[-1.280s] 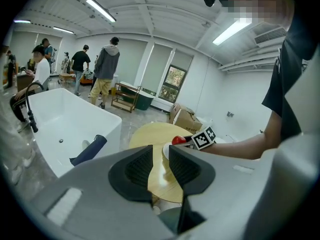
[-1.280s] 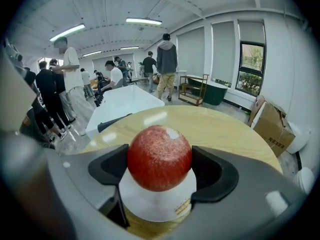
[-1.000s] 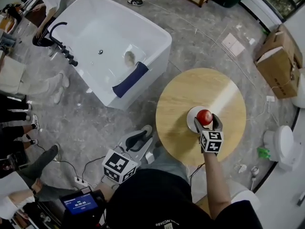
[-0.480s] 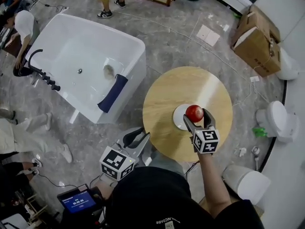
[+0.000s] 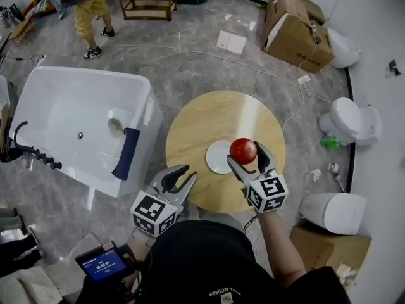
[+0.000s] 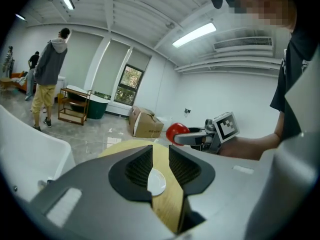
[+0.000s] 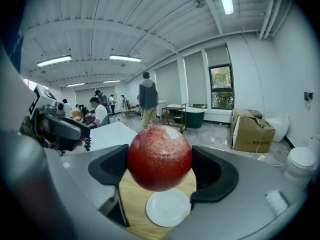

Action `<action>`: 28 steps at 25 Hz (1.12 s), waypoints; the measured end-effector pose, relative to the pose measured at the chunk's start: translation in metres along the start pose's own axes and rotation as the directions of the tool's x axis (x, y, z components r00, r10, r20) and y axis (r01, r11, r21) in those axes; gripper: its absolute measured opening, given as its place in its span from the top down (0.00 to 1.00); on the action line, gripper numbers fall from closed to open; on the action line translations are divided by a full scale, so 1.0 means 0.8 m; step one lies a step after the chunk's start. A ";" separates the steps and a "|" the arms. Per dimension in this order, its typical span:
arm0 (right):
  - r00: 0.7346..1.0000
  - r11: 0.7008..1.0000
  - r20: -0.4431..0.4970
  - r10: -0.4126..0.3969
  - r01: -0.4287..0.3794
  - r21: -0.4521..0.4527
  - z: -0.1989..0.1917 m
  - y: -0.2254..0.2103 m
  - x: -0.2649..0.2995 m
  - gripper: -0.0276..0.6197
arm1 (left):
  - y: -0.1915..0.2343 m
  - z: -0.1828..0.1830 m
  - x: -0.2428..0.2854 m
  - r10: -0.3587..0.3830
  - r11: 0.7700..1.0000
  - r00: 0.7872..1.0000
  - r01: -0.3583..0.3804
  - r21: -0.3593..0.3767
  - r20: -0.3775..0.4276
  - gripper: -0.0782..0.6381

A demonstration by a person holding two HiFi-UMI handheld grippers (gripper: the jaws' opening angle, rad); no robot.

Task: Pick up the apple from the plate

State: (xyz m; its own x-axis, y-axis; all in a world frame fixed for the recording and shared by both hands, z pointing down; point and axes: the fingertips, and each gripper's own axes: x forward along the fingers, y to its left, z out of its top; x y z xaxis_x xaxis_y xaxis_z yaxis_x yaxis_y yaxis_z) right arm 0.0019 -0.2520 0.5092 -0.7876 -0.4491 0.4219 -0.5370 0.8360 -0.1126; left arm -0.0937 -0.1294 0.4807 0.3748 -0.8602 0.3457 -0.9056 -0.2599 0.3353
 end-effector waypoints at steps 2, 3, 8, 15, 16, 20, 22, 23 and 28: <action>0.999 1.000 0.035 -0.014 0.014 0.008 0.014 0.002 -0.016 0.34 | -0.005 0.011 0.011 -0.040 0.999 0.999 0.040 0.013 0.003 0.74; 0.998 1.000 0.054 -0.022 0.022 0.012 0.021 0.003 -0.024 0.34 | -0.008 0.015 0.016 -0.058 0.998 0.998 0.058 0.020 0.004 0.74; 0.986 0.996 0.147 -0.084 0.081 0.027 0.047 -0.006 -0.073 0.34 | -0.025 0.040 0.048 -0.155 0.986 0.988 0.154 0.064 0.016 0.73; 0.958 0.982 0.218 -0.185 0.175 0.067 0.058 -0.021 -0.129 0.34 | -0.055 0.062 0.079 -0.267 0.957 0.964 0.264 0.116 0.006 0.72; 0.954 0.980 0.227 -0.197 0.184 0.076 0.059 -0.025 -0.137 0.34 | -0.062 0.064 0.083 -0.281 0.952 0.960 0.278 0.124 0.003 0.72; 0.939 0.972 0.252 -0.232 0.211 0.108 0.057 -0.033 -0.166 0.34 | -0.087 0.071 0.097 -0.324 0.934 0.946 0.322 0.154 -0.009 0.70; 0.932 0.968 0.265 -0.247 0.223 0.118 0.055 -0.036 -0.177 0.34 | -0.096 0.074 0.102 -0.342 0.926 0.940 0.339 0.167 -0.012 0.70; 0.929 0.966 0.272 -0.252 0.227 0.121 0.054 -0.037 -0.181 0.34 | -0.100 0.075 0.105 -0.351 0.922 0.936 0.348 0.171 -0.013 0.69; 0.918 0.963 0.299 -0.263 0.232 0.134 0.058 -0.035 -0.200 0.34 | -0.119 0.080 0.109 -0.381 0.907 0.924 0.377 0.187 -0.015 0.69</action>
State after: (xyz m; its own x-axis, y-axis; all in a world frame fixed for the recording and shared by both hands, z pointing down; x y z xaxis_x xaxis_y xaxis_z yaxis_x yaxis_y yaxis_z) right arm 0.1288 -0.2182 0.4035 -0.6718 -0.7258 0.1480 -0.7407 0.6589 -0.1309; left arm 0.0125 -0.2079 0.4231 0.6947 -0.6894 0.2051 -0.7172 -0.6421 0.2709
